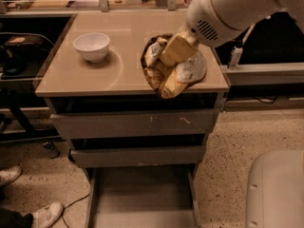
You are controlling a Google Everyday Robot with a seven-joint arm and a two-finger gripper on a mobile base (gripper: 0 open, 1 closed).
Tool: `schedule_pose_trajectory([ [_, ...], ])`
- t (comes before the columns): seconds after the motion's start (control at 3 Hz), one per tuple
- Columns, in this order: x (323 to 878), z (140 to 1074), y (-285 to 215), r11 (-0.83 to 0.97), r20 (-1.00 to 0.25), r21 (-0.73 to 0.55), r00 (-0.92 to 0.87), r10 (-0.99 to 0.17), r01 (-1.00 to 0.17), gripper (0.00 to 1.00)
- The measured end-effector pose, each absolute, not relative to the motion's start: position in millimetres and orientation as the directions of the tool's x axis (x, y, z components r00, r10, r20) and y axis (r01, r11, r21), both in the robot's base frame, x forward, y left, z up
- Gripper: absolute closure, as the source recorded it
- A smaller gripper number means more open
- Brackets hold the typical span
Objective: Place brown chip bag into bottom drawer
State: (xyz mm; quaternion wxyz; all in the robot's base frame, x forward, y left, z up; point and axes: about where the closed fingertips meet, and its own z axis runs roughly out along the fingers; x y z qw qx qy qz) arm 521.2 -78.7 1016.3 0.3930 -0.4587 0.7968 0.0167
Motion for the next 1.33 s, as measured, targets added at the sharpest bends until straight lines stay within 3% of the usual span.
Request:
schedule_pose_trajectory([
  [0.33, 523.3, 1022.0, -74.7, 0.58, -0.654, -0.336, -0.26, -0.711, -0.742, 1.0],
  [1.33, 420.1, 886.1, -27.4, 0.602, -0.615, -0.057, -0.447, -0.649, -0.796, 1.0],
])
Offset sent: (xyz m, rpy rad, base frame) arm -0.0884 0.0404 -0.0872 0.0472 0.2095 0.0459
